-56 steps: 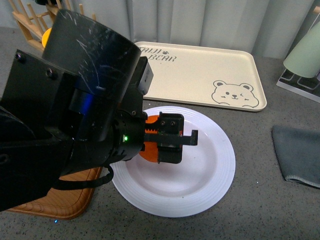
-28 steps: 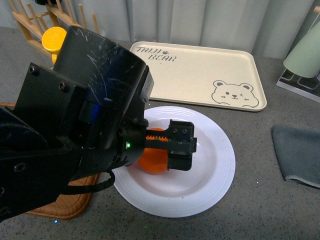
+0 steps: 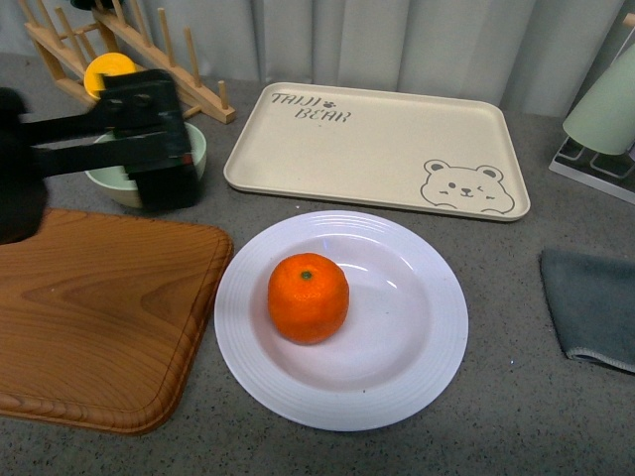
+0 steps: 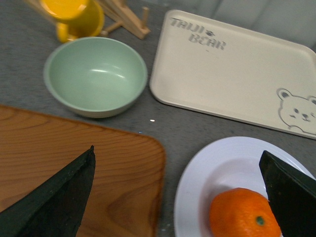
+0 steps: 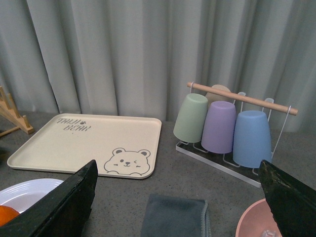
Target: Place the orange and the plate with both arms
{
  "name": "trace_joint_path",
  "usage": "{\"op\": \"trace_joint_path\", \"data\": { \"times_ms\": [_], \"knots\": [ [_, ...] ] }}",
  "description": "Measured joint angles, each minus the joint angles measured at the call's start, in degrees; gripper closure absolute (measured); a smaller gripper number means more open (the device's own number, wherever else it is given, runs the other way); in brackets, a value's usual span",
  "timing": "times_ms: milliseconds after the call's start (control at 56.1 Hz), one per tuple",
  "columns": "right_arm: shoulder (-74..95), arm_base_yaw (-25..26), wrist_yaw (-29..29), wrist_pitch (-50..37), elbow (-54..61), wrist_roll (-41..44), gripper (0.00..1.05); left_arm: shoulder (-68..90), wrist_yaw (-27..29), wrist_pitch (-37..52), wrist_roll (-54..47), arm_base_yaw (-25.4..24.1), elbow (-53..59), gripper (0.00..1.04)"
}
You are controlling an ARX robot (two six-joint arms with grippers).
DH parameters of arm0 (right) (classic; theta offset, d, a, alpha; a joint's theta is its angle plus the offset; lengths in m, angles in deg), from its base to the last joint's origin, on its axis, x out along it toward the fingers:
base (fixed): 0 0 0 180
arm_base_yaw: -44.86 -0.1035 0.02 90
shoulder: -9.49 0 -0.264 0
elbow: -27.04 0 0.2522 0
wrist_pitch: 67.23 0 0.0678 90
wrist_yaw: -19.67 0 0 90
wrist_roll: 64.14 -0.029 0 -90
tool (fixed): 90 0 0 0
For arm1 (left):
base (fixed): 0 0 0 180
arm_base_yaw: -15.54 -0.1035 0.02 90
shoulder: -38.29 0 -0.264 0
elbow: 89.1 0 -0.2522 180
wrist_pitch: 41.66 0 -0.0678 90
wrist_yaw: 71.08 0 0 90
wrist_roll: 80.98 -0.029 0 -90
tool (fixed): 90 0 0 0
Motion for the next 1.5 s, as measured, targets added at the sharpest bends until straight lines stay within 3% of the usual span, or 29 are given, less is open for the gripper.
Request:
{"op": "trace_joint_path", "data": {
  "times_ms": [143, 250, 303, 356, 463, 659, 873, 927, 1016, 1497],
  "knots": [
    [0.0, 0.0, 0.0, 0.0, 0.0, 0.0, 0.09, -13.2, 4.4, -5.3, 1.0, -3.7, 7.8, 0.07],
    [0.0, 0.0, 0.0, 0.0, 0.0, 0.0, 0.09, -15.7, 3.9, -4.4, 0.2, -4.4, 9.4, 0.08],
    [0.0, 0.0, 0.0, 0.0, 0.0, 0.0, 0.09, -14.2, -2.4, 12.6, -7.3, -6.4, 14.4, 0.22],
    [0.0, 0.0, 0.0, 0.0, 0.0, 0.0, 0.09, -16.8, -5.0, 21.6, -13.1, -8.6, 17.6, 0.36],
    [0.0, 0.0, 0.0, 0.0, 0.0, 0.0, 0.09, -25.2, -8.7, 18.5, -17.3, -12.3, 20.3, 0.63],
    [0.0, 0.0, 0.0, 0.0, 0.0, 0.0, 0.09, -35.7, -12.2, 10.3, -18.2, -16.3, 22.8, 1.01],
    [0.0, 0.0, 0.0, 0.0, 0.0, 0.0, 0.09, -45.0, -14.9, 2.3, -18.7, -18.9, 23.5, 1.01],
    [0.0, 0.0, 0.0, 0.0, 0.0, 0.0, 0.09, -47.8, -19.3, -0.3, -18.8, -21.9, 23.5, 1.01],
    [0.0, 0.0, 0.0, 0.0, 0.0, 0.0, 0.09, -51.8, -19.9, -3.6, -18.7, -24.6, 23.6, 1.01],
    [0.0, 0.0, 0.0, 0.0, 0.0, 0.0, 0.09, -65.7, -20.6, -17.0, -18.8, -24.8, 23.6, 1.01]
  ]
}}
